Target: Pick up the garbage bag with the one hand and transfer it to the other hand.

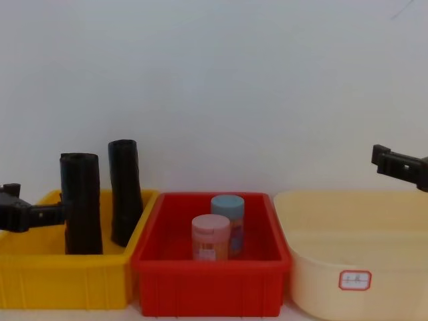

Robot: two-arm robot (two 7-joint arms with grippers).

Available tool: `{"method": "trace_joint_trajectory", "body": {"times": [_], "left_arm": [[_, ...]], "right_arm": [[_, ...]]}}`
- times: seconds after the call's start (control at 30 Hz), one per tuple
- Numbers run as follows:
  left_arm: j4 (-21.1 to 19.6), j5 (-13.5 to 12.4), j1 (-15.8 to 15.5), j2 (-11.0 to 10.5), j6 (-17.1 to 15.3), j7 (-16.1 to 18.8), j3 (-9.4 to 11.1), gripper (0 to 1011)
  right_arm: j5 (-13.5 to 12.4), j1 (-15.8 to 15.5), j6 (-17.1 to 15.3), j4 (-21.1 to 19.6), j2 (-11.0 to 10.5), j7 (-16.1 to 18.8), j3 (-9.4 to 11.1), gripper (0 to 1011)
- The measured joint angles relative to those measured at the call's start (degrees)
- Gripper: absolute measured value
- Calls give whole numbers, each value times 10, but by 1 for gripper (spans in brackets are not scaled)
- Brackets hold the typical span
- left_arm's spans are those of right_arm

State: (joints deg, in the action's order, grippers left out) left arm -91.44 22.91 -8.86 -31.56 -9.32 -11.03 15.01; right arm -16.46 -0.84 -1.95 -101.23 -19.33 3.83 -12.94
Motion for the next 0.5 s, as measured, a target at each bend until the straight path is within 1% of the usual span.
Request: {"method": "trace_joint_trajectory", "body": {"times": [0.17, 0.5], "left_arm": [[17, -1, -16, 7, -8, -2, 2, 1002], [56, -13, -51, 24, -15, -5, 11, 1002]], "right_arm": [[0, 0, 0, 0, 0, 0, 0, 1000], [0, 0, 0, 0, 0, 0, 0, 1000]]}}
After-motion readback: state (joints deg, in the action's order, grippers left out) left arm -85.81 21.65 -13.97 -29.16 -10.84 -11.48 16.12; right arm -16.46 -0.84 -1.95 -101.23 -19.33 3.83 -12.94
